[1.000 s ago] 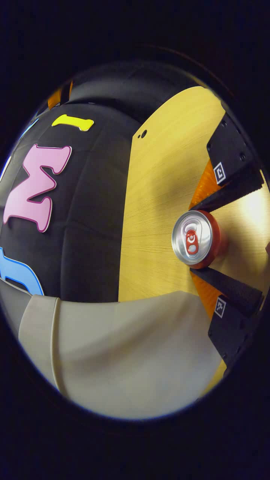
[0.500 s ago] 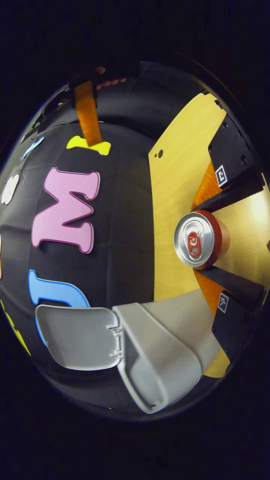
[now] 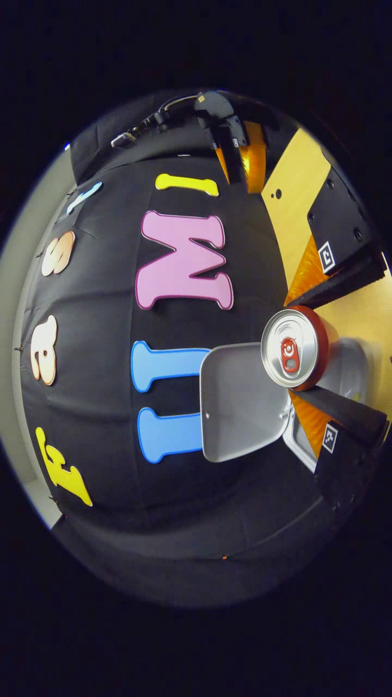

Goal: Press the lid of the desktop garbage bin to open it, pick up the crumpled paper on the desktop and throw it into the bin, then pick up the pop can on the desktop and drop it into the bin, and finally close the garbage bin lid.

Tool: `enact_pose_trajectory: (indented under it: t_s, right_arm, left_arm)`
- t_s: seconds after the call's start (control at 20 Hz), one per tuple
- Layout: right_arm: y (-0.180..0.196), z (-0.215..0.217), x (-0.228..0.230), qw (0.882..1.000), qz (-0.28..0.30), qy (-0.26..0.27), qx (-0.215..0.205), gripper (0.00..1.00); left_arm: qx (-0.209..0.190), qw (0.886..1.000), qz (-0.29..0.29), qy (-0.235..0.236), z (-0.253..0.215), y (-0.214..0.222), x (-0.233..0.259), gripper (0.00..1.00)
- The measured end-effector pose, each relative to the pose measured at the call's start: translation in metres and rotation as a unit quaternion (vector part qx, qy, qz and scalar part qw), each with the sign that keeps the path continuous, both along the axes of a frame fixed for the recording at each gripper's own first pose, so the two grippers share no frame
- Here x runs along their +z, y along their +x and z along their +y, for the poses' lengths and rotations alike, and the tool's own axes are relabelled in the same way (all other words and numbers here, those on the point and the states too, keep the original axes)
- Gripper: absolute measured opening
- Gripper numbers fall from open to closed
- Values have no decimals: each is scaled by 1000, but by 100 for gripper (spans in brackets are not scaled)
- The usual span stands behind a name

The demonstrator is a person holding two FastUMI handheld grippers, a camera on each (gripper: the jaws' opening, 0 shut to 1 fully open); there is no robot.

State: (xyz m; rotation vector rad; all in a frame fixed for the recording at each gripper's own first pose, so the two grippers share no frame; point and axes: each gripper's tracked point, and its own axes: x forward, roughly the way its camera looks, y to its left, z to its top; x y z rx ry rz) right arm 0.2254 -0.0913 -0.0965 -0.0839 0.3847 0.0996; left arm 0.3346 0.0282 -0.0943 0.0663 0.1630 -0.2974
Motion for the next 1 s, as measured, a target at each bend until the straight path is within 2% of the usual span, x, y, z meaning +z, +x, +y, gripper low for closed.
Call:
enact_pose_trajectory:
  t_s: [0.25, 0.35, 0.55, 0.6, 0.65, 0.85, 1.0]
  right_arm:
    - [9, 21, -4, 1000, 6, -1, 17, 95]
    - [14, 30, -6, 1000, 8, -1, 25, 95]
    - [41, 60, 2, 999, 3, 9, 51, 95]
    - [49, 69, 10, 998, -7, 10, 57, 95]
    - [57, 77, 18, 998, -16, 13, 64, 95]
    - [80, 102, 37, 995, -44, 20, 82, 94]
    - [88, 105, 42, 995, -58, 24, 78, 94]
  left_arm:
    - [26, 998, 46, 20, 37, 22, -34, 84]
    - [31, 997, 74, 21, 40, 28, -53, 84]
    - [68, 992, 103, 11, 53, 36, -71, 88]
    - [73, 992, 99, 7, 55, 36, -68, 89]
    - [74, 993, 89, 3, 56, 36, -61, 96]
    - [76, 994, 82, 7, 57, 30, -52, 96]
    - [85, 994, 63, -12, 62, 20, -35, 95]
